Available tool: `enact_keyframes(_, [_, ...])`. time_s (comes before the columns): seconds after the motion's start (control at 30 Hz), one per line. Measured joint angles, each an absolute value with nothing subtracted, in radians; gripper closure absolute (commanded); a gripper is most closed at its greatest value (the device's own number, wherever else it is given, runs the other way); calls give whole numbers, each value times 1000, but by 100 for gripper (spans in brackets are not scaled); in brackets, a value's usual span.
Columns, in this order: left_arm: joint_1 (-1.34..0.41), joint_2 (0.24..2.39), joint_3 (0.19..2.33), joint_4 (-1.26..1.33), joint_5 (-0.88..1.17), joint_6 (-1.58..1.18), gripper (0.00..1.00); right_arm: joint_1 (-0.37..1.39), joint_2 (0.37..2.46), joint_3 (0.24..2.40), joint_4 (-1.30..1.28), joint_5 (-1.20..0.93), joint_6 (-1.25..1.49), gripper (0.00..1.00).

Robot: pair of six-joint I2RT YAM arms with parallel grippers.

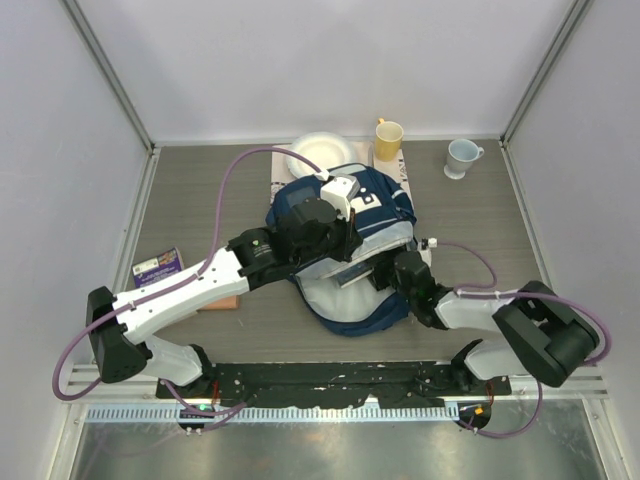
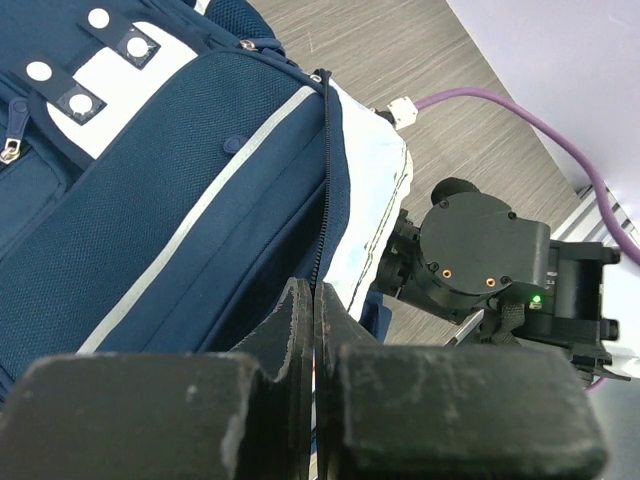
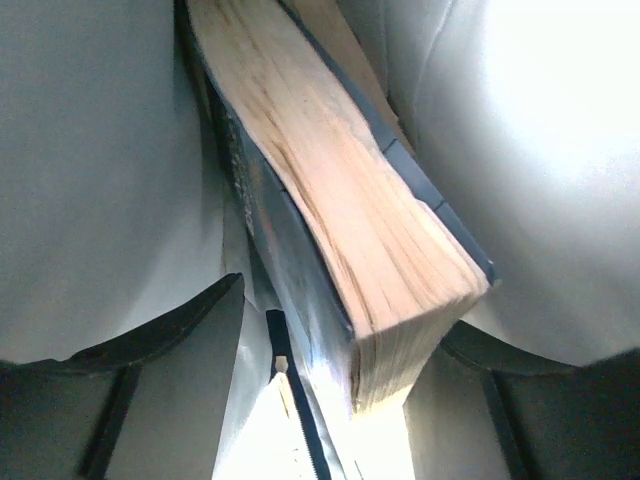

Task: Pack the student bag
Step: Place the book in the student bag.

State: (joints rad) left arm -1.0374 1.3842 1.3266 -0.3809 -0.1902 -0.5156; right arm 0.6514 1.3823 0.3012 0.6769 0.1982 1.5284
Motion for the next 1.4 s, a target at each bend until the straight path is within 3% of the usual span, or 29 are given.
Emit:
enact_keyframes(0.03, [-1037,1384,1327,-381,-190,-516,100,651,1359,307,630,198,1515,52])
enact_keyframes(0.07, [-1037,1384,1327,-379,-190,-516,100,651,1339,311,592,197,1506,74])
enact_keyframes(0.13, [-1037,1384,1326,-378,-190,-516,100,651,1314,312,535,195,1485,98])
enact_keyframes(0.37, [-1037,1384,1325,-372,-189,-517,100,653,1328,306,588,196,1496,99])
enact_keyframes(0.57, [-1037,1384,1325,-372,-181,-521,100,656,1493,312,812,275,1553,99])
enact_keyframes(0.6, [-1037,1384,1325,-372,-179,-522,100,655,1538,324,849,289,1567,96])
enact_keyframes(0.63, [-1037,1384,1325,-372,-177,-524,100,654,1589,342,891,298,1578,76])
enact_keyframes(0.67, [-1037,1384,1325,-372,-175,-525,100,654,1640,364,930,306,1588,64])
enact_keyframes(0.73, [-1037,1382,1322,-370,-174,-528,100,653,1732,413,1006,312,1615,50])
enact_keyframes(0.8, [-1035,1378,1317,-370,-172,-535,100,657,1803,433,1106,314,1640,44])
enact_keyframes(0.93, [-1034,1376,1310,-369,-169,-543,100,669,1824,405,1214,328,1660,22])
enact_keyframes(1.1, [-1034,1372,1310,-364,-165,-543,100,681,1692,353,1126,327,1633,14])
enact_keyframes(1.4, [-1034,1372,1310,-364,-164,-542,100,691,1591,310,959,294,1600,14])
